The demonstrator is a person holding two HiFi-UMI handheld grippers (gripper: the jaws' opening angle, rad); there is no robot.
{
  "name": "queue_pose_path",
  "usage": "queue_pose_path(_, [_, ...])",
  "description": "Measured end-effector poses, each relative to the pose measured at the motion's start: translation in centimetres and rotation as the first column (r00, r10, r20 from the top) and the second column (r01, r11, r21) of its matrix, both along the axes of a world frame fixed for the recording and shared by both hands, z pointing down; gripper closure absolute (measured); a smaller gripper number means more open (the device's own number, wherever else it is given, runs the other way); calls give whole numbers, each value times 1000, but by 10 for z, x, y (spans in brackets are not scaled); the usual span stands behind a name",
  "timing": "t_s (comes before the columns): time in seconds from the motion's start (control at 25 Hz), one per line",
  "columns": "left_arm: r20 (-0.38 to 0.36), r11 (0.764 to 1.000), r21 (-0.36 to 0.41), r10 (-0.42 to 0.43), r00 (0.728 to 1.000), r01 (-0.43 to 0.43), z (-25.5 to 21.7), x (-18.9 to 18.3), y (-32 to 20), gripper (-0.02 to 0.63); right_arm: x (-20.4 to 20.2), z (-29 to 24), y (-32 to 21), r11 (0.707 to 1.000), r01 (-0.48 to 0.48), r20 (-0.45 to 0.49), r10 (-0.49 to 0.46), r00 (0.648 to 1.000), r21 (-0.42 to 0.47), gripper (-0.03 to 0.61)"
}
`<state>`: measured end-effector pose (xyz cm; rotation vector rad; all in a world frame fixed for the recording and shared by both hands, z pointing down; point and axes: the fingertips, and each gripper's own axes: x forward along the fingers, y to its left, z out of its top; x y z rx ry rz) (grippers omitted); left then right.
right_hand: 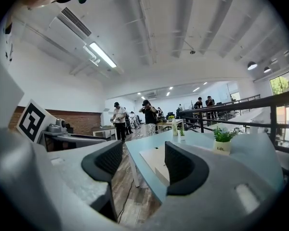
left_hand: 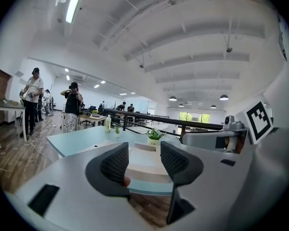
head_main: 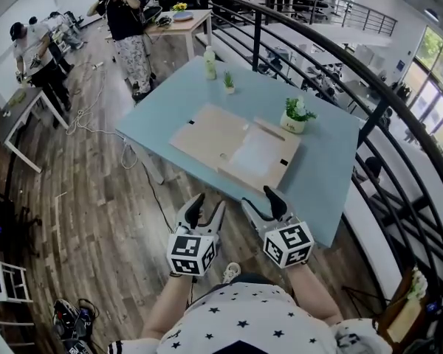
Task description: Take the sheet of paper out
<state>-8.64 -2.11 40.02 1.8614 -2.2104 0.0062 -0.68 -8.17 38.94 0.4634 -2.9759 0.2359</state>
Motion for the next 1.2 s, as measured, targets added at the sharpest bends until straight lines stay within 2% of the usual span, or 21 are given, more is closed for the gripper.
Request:
queue_pose_path(0.24, [1,1000,10,11,1000,-11,-1,-20,-39,411,-19,1,-35,1000,-7,1,7,1000,-1,319])
queue_pose_path(0.68, [-3,998,-11,57,998,-57,14,-29,-92,411,-25,12,-81,999,-33,-15,33,999,-3,319])
queue_pose_path(1.2, [-6,991,-37,126,992,-126,25,-49,-148,411,-27,21,-123,992,-128,-38,127,991,-19,319])
